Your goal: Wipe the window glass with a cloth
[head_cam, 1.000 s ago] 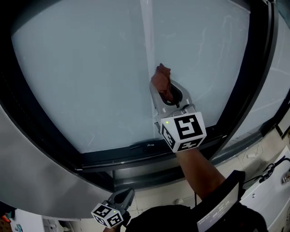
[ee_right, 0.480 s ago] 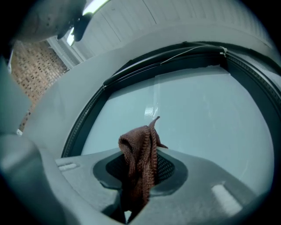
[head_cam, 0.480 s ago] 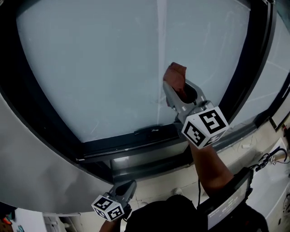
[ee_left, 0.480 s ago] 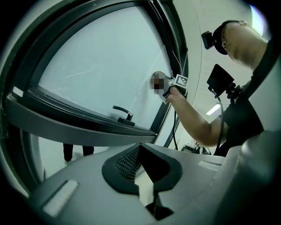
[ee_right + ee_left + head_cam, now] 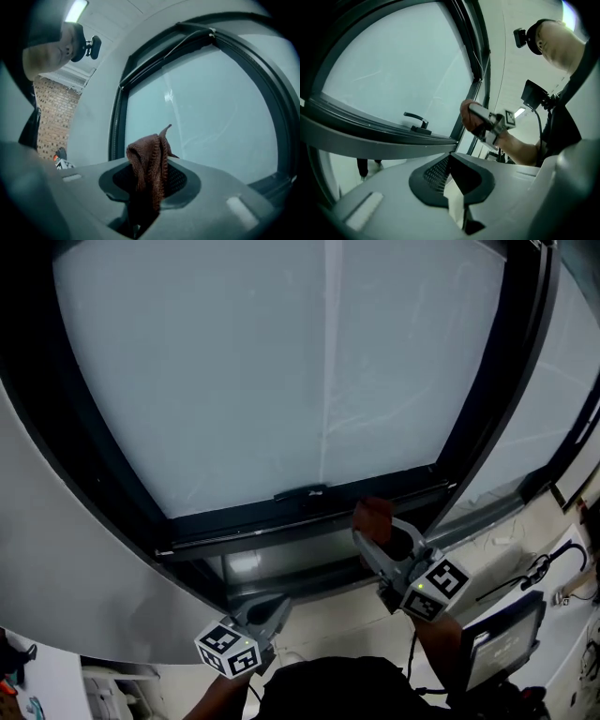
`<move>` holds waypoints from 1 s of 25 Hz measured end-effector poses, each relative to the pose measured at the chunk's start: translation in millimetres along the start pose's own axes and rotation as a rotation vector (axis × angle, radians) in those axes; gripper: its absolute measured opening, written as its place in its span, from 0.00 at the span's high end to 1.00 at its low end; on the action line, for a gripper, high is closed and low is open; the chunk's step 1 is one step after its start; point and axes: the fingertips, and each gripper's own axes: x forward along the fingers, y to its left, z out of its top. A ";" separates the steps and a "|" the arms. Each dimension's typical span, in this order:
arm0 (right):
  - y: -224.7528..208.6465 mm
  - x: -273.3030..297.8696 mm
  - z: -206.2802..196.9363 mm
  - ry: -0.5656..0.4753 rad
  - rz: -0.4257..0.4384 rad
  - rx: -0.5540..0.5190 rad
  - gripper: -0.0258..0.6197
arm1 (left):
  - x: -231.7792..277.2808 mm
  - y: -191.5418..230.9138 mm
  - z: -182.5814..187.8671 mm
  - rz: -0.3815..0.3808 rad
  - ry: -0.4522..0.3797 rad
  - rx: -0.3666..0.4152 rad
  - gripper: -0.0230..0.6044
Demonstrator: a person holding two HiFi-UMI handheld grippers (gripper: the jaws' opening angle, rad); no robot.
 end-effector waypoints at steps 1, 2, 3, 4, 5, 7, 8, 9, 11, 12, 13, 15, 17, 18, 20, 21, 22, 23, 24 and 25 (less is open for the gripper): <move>4.6 -13.1 -18.8 0.043 0.007 0.019 0.82 | 0.5 -4.8 -2.5 0.005 -0.003 0.002 0.94; 7.4 -27.5 -34.9 0.081 0.007 0.041 0.82 | 0.8 -10.4 -4.8 0.013 -0.003 0.005 0.94; 8.3 -43.5 -47.1 0.107 -0.001 0.068 0.82 | 1.1 -16.1 -7.4 0.022 -0.004 0.008 0.94; 7.4 -60.8 -55.3 0.121 -0.015 0.098 0.82 | 1.7 -22.3 -10.0 0.032 -0.006 0.010 0.94; 5.1 -78.6 -60.1 0.126 -0.033 0.128 0.82 | 2.8 -29.3 -11.9 0.043 -0.008 0.012 0.94; -0.1 -112.7 -64.3 0.131 -0.061 0.174 0.82 | 7.3 -46.0 -14.8 0.069 -0.018 0.012 0.94; -1.1 -128.5 -65.2 0.134 -0.063 0.184 0.82 | 10.3 -56.2 -16.4 0.080 -0.025 0.010 0.94; -0.6 -143.7 -65.8 0.137 -0.058 0.185 0.82 | 13.3 -67.9 -18.5 0.090 -0.034 0.010 0.94; 4.8 -172.8 -66.3 0.144 -0.035 0.179 0.82 | 18.6 -95.0 -24.7 0.104 -0.048 0.014 0.94; 9.0 -186.6 -66.7 0.148 -0.019 0.175 0.82 | 20.7 -109.1 -28.9 0.112 -0.054 0.015 0.94; 13.4 -199.6 -67.4 0.152 -0.002 0.170 0.82 | 22.3 -123.0 -33.6 0.121 -0.060 0.015 0.94; 21.6 -224.8 -69.0 0.157 0.030 0.161 0.82 | 24.7 -151.8 -43.7 0.141 -0.064 0.012 0.94; 28.4 -250.2 -69.8 0.156 0.054 0.157 0.82 | 26.1 -181.3 -55.9 0.153 -0.058 0.014 0.94; 31.4 -262.0 -70.3 0.156 0.064 0.156 0.82 | 26.3 -194.7 -62.6 0.160 -0.053 0.018 0.94; 37.4 -283.0 -72.2 0.156 0.082 0.155 0.82 | 24.0 -217.8 -74.5 0.181 -0.041 0.022 0.94; 40.6 -292.2 -73.6 0.156 0.089 0.157 0.82 | 21.0 -227.7 -79.4 0.196 -0.036 0.023 0.94; 43.9 -300.3 -74.9 0.155 0.096 0.160 0.82 | 17.2 -236.3 -83.8 0.210 -0.034 0.023 0.94; 47.4 -307.2 -76.0 0.154 0.103 0.164 0.82 | 12.8 -243.6 -87.4 0.223 -0.033 0.024 0.94; 51.1 -312.6 -76.8 0.153 0.110 0.168 0.82 | 8.3 -249.9 -90.2 0.234 -0.034 0.026 0.94; 55.0 -316.8 -77.3 0.152 0.119 0.171 0.82 | 3.7 -254.9 -92.4 0.244 -0.036 0.029 0.94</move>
